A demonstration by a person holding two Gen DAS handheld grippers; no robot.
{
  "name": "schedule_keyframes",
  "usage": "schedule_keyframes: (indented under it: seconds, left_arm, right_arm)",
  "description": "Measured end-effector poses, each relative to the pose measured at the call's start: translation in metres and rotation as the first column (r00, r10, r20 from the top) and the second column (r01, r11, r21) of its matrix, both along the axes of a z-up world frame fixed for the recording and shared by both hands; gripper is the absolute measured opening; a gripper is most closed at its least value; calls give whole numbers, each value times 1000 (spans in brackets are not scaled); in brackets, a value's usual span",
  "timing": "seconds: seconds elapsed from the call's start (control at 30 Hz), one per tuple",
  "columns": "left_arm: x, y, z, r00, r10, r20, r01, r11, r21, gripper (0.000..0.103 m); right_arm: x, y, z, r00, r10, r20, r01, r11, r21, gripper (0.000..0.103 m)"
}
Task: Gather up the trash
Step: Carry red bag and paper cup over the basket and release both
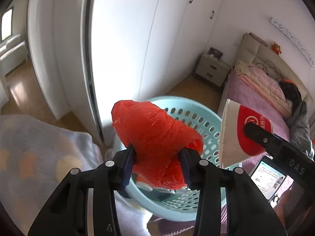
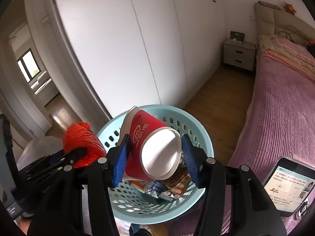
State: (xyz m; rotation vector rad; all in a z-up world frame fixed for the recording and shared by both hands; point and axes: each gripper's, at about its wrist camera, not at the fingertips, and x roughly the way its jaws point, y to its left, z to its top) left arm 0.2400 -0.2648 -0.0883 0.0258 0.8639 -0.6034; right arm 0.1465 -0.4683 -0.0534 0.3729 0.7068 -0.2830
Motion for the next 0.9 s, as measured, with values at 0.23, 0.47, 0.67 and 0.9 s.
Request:
schedule_keyframes:
  seconds: [0.23, 0.47, 0.67, 0.9]
  left_arm:
    - [4, -16, -7, 999, -39, -12, 39, 999, 30, 77]
    - [-4, 8, 8, 1000, -18, 1, 18, 999, -31, 78]
    - [-36, 50, 33, 994, 56, 99, -51, 997, -52, 78]
    - [-87, 103, 61, 954, 195, 227, -184, 980, -71, 82]
  right_arm:
    - [16, -4, -10, 1000, 6, -25, -5, 1000, 9, 51]
    - [22, -3, -18, 999, 4, -34, -3, 1000, 20, 62]
    - [2, 18, -8, 999, 41, -11, -40, 999, 14, 62]
    - [-37, 64, 22, 988, 132, 74, -129, 990, -50, 62]
